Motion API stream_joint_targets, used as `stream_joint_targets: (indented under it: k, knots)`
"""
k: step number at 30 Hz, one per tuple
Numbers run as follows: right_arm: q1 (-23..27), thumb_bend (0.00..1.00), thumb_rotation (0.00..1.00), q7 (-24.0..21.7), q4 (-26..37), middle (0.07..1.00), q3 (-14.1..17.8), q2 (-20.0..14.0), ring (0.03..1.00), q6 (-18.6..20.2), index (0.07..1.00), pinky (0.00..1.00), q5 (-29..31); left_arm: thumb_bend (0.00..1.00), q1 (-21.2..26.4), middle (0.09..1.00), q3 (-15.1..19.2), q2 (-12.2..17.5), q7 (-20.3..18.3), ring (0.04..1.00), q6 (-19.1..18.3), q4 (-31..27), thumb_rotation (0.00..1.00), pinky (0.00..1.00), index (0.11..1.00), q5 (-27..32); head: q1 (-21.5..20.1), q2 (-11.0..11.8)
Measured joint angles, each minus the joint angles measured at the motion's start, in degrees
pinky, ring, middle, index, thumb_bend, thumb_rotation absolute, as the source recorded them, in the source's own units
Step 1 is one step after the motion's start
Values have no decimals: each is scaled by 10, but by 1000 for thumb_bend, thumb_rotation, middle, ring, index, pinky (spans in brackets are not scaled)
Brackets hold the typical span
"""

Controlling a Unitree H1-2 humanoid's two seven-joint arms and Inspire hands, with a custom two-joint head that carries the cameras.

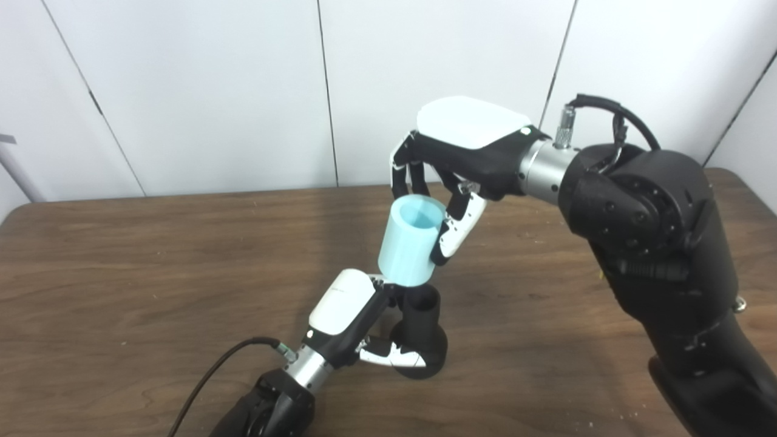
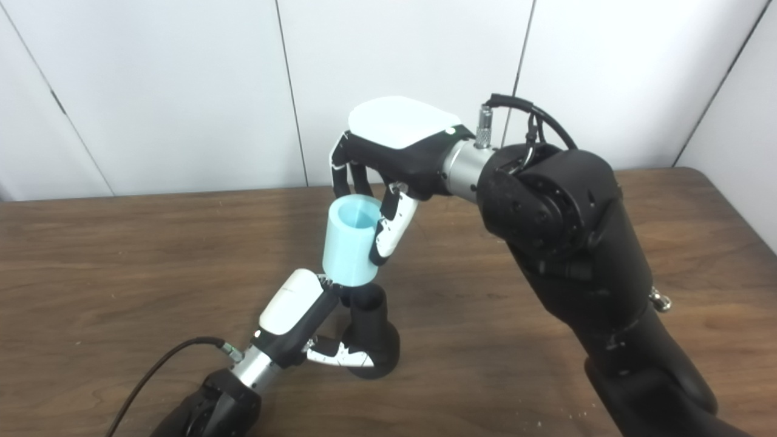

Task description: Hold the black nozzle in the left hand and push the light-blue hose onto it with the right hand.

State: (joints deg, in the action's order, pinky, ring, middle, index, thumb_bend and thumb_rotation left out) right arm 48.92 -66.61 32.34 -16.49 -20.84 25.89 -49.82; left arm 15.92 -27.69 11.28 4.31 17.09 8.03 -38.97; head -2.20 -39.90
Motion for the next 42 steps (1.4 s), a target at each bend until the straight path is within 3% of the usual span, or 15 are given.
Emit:
stream_joint_targets:
  k: [13,26,32,42]
  knots:
    - [0,529,0,0,-10,469,-20,1,135,0,480,42,-7,621,0,460,-1,0,0,481,-1,-1,387,421,421,0,-1,0]
    - [0,529,0,0,-10,470,-53,-22,138,0,479,41,-1,622,-1,444,-2,0,1,472,-2,-2,384,424,437,-2,-1,-4]
    - [0,529,0,0,-10,470,-56,-24,139,0,479,41,7,619,14,373,-37,7,46,391,26,9,359,361,359,-58,-2,-3]
    - [3,529,0,0,-10,470,-62,-39,141,0,479,45,18,614,25,384,-46,13,66,401,41,22,357,362,376,-67,-3,-4]
